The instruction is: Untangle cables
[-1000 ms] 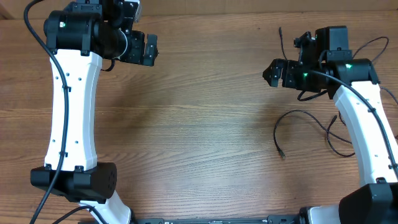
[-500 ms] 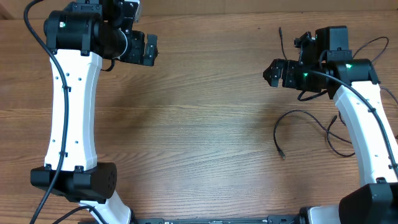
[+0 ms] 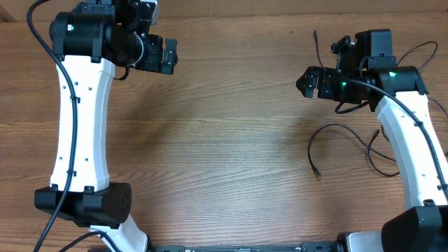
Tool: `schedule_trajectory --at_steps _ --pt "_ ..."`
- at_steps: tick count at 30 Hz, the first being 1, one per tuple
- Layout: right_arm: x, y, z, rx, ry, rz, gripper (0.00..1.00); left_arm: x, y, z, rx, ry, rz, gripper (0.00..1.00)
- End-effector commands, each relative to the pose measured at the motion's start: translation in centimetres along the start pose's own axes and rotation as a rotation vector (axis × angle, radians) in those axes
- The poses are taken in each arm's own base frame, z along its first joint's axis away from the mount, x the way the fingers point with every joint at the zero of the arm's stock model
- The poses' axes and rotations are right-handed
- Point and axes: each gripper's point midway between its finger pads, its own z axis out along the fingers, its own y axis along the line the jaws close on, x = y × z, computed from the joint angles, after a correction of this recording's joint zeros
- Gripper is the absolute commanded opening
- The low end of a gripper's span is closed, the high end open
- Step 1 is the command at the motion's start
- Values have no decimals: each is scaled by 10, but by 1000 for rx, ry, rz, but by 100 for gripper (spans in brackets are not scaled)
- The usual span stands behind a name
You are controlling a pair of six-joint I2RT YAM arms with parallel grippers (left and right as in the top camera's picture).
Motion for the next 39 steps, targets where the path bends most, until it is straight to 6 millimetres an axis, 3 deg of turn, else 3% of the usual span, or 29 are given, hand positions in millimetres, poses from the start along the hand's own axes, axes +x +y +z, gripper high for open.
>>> schedule_trajectory --at_steps 1,6,13,26,39 --pt "1 -1 1 3 3 -18 100 0 1 5 -14 12 1 100" --pt "1 -1 1 3 3 -18 100 -6 2 2 -27 -29 9 100" --pt "1 -1 1 3 3 -18 100 -13 -6 -16 -23 -239 9 100" --pt "1 -1 1 3 3 -18 100 41 -14 -29 -15 -615 56 100" --pt "1 -1 1 3 3 -18 100 95 -12 -34 32 -990 -28 100"
